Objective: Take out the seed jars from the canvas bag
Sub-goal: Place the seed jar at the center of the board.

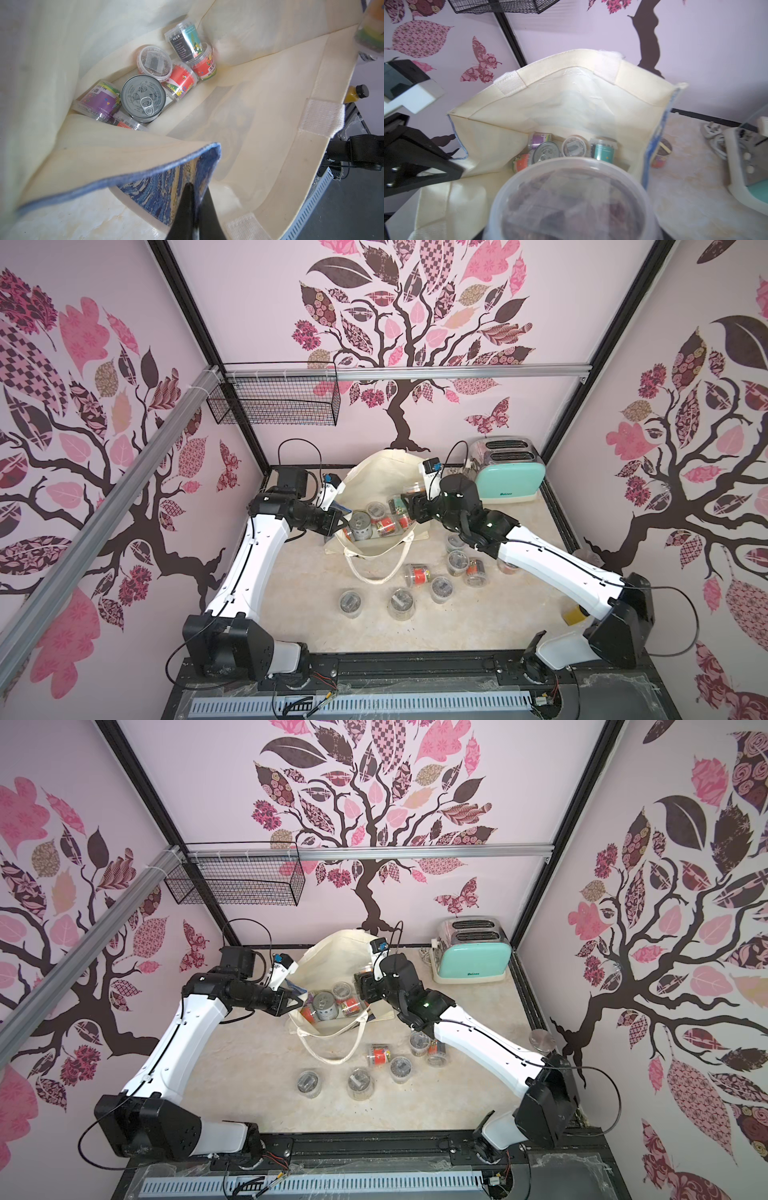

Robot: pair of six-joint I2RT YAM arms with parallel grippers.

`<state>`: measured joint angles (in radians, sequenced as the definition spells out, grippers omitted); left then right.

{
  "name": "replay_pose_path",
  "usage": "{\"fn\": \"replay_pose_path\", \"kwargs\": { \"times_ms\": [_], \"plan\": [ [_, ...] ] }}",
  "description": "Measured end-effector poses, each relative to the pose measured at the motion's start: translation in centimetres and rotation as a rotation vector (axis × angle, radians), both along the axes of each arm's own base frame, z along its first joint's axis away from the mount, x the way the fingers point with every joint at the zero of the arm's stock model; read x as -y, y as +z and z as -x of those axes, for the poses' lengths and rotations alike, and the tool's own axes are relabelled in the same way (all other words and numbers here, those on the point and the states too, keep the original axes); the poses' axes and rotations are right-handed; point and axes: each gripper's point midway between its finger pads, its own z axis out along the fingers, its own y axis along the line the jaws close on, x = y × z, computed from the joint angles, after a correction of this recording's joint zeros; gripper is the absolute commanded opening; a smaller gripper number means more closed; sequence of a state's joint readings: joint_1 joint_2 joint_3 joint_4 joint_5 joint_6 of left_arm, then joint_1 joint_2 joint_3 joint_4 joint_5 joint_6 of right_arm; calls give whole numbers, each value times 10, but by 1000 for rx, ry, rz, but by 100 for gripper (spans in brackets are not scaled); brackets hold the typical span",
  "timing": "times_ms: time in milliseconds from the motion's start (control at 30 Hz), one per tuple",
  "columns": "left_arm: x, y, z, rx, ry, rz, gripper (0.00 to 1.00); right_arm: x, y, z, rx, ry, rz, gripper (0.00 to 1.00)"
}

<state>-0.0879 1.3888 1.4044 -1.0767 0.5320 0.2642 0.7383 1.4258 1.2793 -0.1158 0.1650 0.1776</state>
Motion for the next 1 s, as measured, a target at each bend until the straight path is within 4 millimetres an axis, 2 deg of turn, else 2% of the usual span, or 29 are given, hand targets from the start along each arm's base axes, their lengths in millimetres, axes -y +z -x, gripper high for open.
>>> {"fn": "replay_pose_path", "kwargs": {
  "times_ms": [133, 267, 367, 467, 667, 800, 1000],
  "plan": [
    [-1, 2, -5, -2, 14, -7, 0, 38, -5, -1, 18, -90, 42, 67],
    [-2, 4, -10, -5, 28, -11, 0, 74, -26, -8, -16, -199, 87, 68],
    [-3, 5, -12, -7, 36, -17, 0, 101, -58, -12, -93, -280, 112, 68],
    [-4, 5, -12, -7, 38, -19, 0, 132, -98, -9, -214, -378, 129, 69],
    [-4, 4, -13, -11, 37, -19, 0, 185, -176, 17, -421, -532, 145, 68],
    [-3, 4, -14, -17, 35, -15, 0, 201, -201, 29, -489, -571, 160, 68],
    [-2, 4, -14, -19, 33, -16, 0, 199, -197, 27, -490, -561, 139, 69]
  ]
}}
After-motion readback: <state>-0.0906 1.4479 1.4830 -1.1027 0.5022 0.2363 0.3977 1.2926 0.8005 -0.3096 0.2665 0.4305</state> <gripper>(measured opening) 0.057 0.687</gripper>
